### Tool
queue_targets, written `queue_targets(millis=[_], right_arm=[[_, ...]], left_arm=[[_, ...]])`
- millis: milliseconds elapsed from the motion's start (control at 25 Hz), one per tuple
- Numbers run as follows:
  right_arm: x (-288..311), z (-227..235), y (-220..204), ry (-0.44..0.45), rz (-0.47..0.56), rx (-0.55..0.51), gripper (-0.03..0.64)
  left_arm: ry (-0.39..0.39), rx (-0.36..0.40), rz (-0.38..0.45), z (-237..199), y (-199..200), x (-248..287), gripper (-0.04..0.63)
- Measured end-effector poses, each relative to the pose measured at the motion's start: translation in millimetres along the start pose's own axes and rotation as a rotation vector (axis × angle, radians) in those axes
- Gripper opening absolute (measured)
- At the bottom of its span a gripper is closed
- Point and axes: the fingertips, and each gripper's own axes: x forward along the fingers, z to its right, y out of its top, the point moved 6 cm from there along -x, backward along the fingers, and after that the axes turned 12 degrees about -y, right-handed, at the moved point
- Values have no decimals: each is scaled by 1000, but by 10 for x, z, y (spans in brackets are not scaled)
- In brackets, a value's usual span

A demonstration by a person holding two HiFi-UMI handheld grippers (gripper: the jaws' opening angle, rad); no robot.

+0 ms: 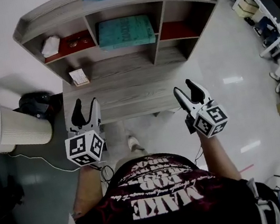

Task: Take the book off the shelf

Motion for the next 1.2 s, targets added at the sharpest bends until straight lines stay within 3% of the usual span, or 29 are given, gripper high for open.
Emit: queue_targets(millis=[360, 720, 960, 1200], right_arm=[[541, -109, 125, -23, 0, 3, 238], [1064, -283, 288, -76, 31, -9, 238], [1220, -330, 441, -92, 36, -36, 236], [1487, -98, 447, -120, 15, -13, 235]], left_arm=[[-47, -4, -16, -434, 116, 452, 232], [-145, -34, -10, -829, 191, 879, 232], [-201, -92, 0, -862, 200, 1097, 232], [-225, -125, -39, -902, 130, 1475, 232]])
